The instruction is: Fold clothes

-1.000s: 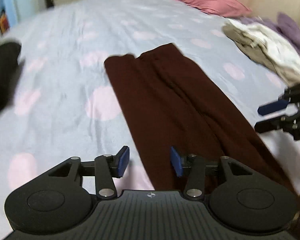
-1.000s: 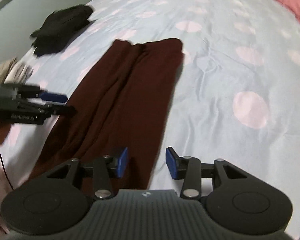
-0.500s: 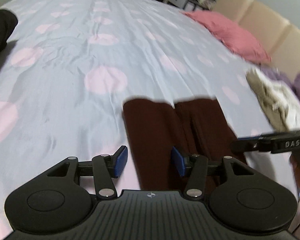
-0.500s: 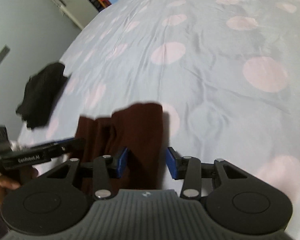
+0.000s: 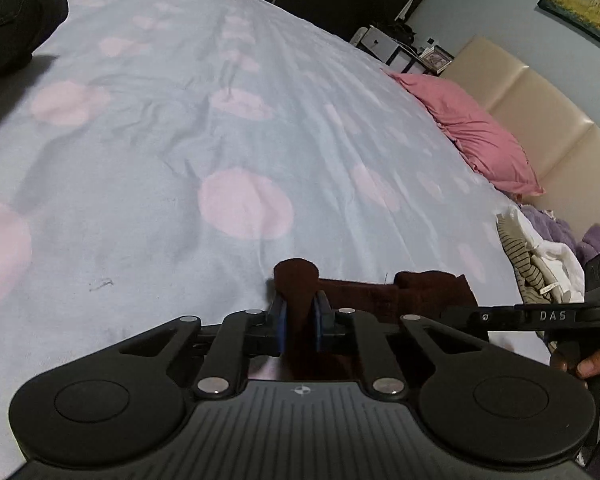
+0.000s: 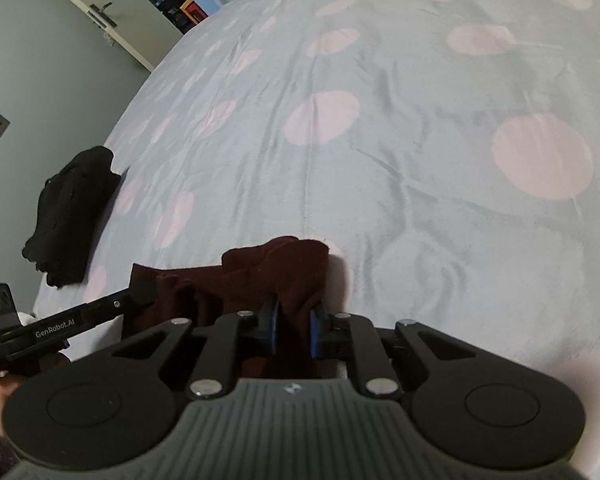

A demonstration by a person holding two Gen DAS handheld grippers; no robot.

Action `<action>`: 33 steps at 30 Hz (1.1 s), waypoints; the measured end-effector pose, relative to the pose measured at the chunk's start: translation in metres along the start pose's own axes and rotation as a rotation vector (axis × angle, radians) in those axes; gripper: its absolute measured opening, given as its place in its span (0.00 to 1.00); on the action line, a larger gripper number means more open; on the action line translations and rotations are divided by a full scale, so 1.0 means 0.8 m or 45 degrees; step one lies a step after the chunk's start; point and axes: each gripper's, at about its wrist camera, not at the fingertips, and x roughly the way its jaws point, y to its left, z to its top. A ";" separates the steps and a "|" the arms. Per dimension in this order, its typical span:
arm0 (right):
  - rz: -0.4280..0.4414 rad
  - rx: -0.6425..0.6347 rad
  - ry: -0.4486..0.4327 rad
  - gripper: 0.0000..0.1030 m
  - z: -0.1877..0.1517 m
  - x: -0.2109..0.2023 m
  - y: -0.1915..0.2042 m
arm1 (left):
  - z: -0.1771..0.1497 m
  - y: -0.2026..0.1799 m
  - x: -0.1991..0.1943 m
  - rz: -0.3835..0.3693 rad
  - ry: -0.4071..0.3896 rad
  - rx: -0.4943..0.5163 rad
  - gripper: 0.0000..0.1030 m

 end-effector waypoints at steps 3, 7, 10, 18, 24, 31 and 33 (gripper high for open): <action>-0.007 -0.015 0.002 0.34 0.003 -0.001 0.004 | 0.002 -0.014 0.006 0.037 0.007 0.057 0.13; -0.011 -0.032 -0.027 0.46 0.012 -0.006 0.000 | 0.009 -0.020 0.004 0.045 0.014 0.059 0.38; 0.019 -0.012 -0.018 0.46 0.011 0.002 0.000 | 0.012 -0.012 0.004 0.062 -0.024 0.007 0.51; 0.058 -0.047 -0.056 0.23 0.011 -0.005 0.012 | 0.008 -0.034 0.013 0.038 -0.013 0.105 0.22; 0.116 -0.177 -0.101 0.22 0.012 -0.057 0.029 | 0.020 -0.043 -0.021 -0.054 -0.070 0.140 0.15; 0.236 -0.397 -0.145 0.22 -0.006 -0.128 0.064 | 0.021 -0.073 -0.091 -0.134 -0.149 0.296 0.15; 0.258 -0.442 -0.160 0.22 -0.017 -0.146 0.072 | 0.018 -0.081 -0.116 -0.152 -0.173 0.338 0.15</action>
